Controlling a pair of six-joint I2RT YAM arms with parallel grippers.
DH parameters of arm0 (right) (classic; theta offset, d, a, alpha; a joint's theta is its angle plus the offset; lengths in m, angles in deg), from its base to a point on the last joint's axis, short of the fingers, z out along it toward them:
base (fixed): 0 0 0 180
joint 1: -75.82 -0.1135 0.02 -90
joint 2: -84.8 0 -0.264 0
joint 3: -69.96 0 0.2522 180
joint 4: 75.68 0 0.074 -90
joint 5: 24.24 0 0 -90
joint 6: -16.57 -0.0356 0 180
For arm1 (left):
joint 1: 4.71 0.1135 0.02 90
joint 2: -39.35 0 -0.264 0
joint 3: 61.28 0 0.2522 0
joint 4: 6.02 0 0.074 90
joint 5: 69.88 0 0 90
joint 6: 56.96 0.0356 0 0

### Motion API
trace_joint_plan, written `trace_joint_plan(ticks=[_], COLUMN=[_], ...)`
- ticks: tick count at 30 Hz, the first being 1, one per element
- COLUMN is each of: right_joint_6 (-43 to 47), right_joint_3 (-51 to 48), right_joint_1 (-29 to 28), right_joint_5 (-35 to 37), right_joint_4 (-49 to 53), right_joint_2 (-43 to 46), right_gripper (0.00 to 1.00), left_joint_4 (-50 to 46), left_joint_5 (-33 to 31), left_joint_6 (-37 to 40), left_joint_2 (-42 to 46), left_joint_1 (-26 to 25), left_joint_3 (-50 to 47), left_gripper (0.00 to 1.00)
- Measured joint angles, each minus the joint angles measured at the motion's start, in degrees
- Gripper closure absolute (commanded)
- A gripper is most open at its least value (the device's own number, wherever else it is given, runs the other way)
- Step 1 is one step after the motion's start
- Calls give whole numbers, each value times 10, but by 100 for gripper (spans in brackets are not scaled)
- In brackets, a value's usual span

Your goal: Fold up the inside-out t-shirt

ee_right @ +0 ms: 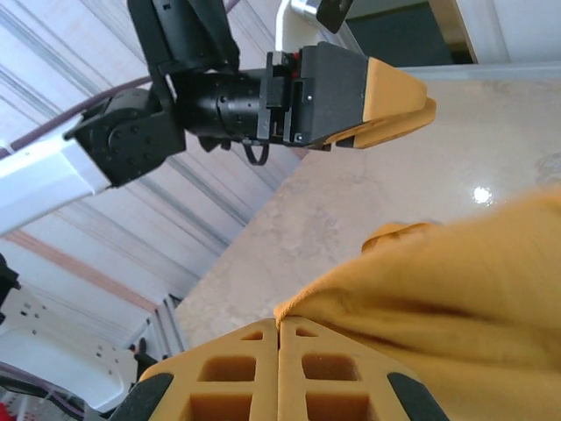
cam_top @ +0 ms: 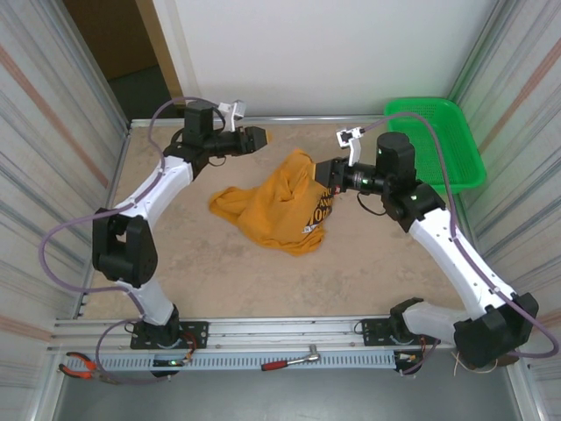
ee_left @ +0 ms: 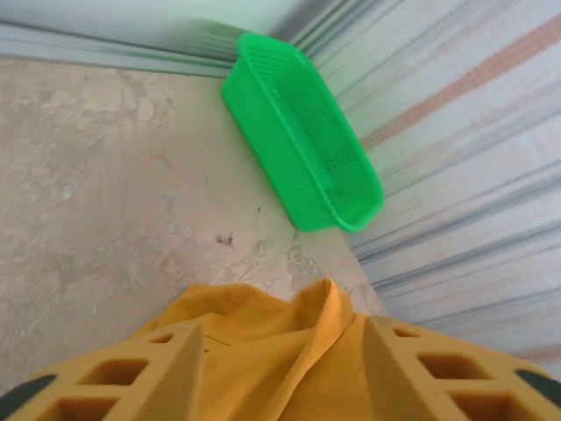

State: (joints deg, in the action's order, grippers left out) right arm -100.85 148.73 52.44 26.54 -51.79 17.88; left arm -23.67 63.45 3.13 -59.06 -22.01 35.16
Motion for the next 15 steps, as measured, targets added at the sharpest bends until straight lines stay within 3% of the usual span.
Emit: trace_joint_plan(ticks=[5, 9, 12, 15], right_joint_6=[-36, -51, -53, -56], right_joint_3=[-42, -53, -54, -63], right_joint_1=[25, 28, 28, 28], right_joint_5=[-16, -18, -23, -24], right_joint_4=[-29, -37, -41, -45], right_joint_2=[-14, -21, -21, -17], right_gripper=[100, 100, 100, 100], left_joint_4=[9, 9, 17, 25], left_joint_5=[-67, -144, -184, -207], left_joint_6=[9, 27, 31, 31], left_joint_2=[97, 187, 193, 155], left_joint_1=[-23, -109, -160, -174], left_joint_3=[-120, -192, -205, -203], left_gripper=[36, 33, 32, 32])
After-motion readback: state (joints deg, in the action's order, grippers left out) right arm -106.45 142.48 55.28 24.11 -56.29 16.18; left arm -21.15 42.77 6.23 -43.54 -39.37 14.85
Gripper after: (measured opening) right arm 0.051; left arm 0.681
